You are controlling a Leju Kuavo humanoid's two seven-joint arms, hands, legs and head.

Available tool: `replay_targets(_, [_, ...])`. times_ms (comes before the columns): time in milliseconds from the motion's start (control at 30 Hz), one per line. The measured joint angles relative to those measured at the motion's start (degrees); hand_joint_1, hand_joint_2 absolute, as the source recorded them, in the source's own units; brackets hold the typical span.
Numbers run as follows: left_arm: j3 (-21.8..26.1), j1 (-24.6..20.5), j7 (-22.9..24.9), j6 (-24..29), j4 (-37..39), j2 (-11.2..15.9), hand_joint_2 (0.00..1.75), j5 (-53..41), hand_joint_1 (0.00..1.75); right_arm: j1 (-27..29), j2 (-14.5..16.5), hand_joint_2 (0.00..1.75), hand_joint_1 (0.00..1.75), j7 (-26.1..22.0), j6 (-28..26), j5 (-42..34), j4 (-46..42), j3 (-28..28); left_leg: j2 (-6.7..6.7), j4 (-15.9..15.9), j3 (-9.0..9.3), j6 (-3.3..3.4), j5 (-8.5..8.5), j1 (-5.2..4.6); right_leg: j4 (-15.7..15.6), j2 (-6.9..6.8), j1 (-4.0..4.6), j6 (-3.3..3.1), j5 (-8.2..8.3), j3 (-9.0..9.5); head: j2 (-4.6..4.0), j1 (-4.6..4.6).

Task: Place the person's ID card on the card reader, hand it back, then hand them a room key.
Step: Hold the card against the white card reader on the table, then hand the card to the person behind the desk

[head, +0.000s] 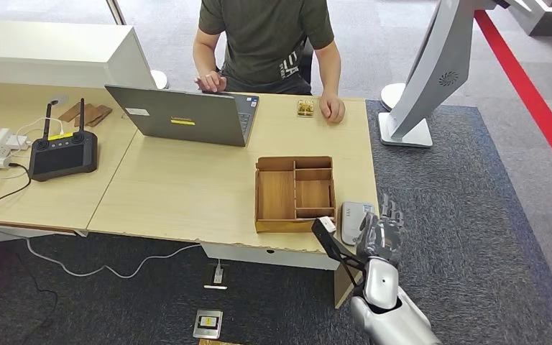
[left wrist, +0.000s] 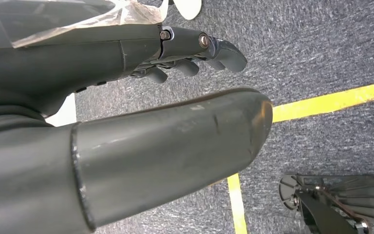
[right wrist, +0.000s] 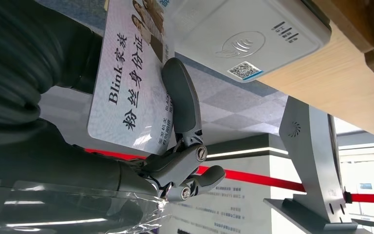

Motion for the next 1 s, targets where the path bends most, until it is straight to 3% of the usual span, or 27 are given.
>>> replay_targets(367, [-0.03,0.02,0.00,-0.24,0.00,0.00,0.00,0.00,0.00,0.31,-0.84,1.75,1.75,-1.03,-4.06,2.05,-5.32,-0.14,0.00,0.00,0.00,0.00,0.00,0.00,0.00,0.00,0.00,0.00,0.00,0.01,0.00,0.00])
replay_targets(767, [-0.36,-0.14,0.00,-0.68,0.00,0.00,0.00,-0.01,0.00,-1.42,-2.27,1.75,1.75,-0.63,-1.85,7.44,-18.30,0.00,0.01,0.00,0.01,0.00,0.00,0.00,0.00,0.01,0.00,0.00,0.01,0.01,0.00,-0.01])
replay_targets(1000, [-0.69,-0.33,0.00,-0.84,0.00,0.00,0.00,-0.01,0.00,-2.14,-2.29,1.75,1.75,-0.63,-0.68,7.60,-19.99,0.15,0.01,0.00,0.01,0.00,0.00,0.00,0.00,0.01,0.00,0.00,0.01,0.01,0.00,0.01])
